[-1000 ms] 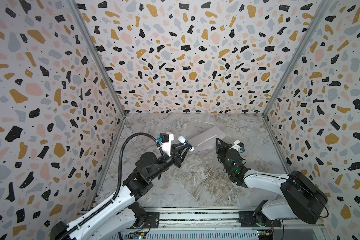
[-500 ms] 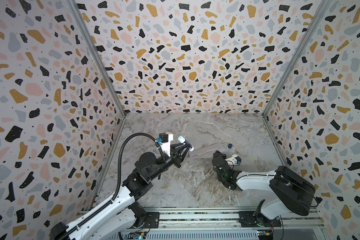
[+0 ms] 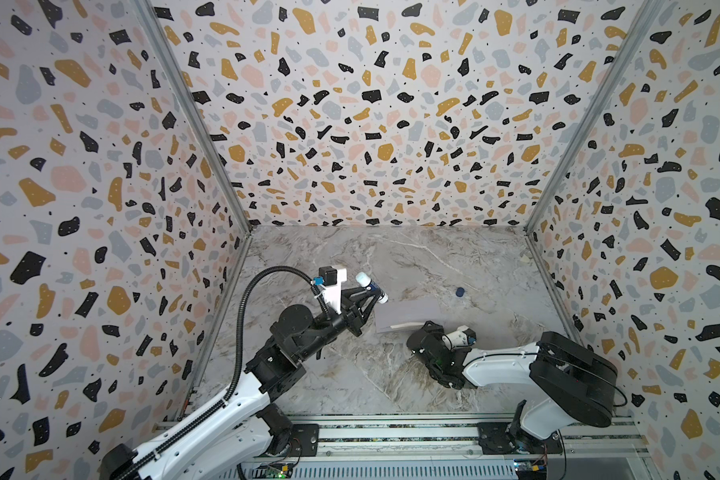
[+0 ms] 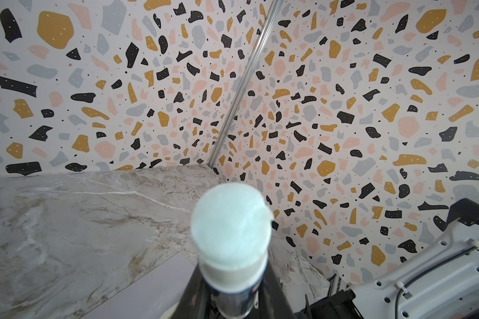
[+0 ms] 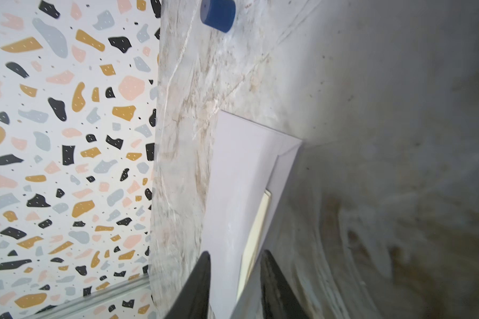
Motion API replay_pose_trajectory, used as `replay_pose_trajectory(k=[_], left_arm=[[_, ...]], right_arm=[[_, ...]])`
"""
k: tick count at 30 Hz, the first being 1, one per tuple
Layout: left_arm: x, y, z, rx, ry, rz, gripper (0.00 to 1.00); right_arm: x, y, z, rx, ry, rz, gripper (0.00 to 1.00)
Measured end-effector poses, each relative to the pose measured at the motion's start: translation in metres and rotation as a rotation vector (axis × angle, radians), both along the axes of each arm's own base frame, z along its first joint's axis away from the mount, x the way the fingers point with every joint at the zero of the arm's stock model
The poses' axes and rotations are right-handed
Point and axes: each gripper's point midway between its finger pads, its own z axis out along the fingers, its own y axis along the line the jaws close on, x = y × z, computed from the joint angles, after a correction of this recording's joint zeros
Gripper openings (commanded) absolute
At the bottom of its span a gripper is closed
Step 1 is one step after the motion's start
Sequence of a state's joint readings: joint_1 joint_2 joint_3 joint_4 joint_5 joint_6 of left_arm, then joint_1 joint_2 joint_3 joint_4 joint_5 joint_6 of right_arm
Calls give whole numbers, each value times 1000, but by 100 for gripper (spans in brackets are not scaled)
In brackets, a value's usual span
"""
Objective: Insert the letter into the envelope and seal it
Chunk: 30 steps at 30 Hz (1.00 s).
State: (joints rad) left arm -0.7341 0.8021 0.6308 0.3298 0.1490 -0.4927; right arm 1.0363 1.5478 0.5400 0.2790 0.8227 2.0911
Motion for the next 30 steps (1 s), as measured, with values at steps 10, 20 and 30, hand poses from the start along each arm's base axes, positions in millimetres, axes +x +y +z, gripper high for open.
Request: replay_pose_trajectory(k=[10,20,30], left_arm=[[0,0,0,-17,20,-1,0],[5,-7,-10,-102,168,-21,0],[8,-27,-24,-177,330,-100,0]], right_arm=[[-17,-11,48,-104,-105,158,89],[-25,-13,172,-647,-653,481,97],[-56,21,231,-1038,-1125,778,96]])
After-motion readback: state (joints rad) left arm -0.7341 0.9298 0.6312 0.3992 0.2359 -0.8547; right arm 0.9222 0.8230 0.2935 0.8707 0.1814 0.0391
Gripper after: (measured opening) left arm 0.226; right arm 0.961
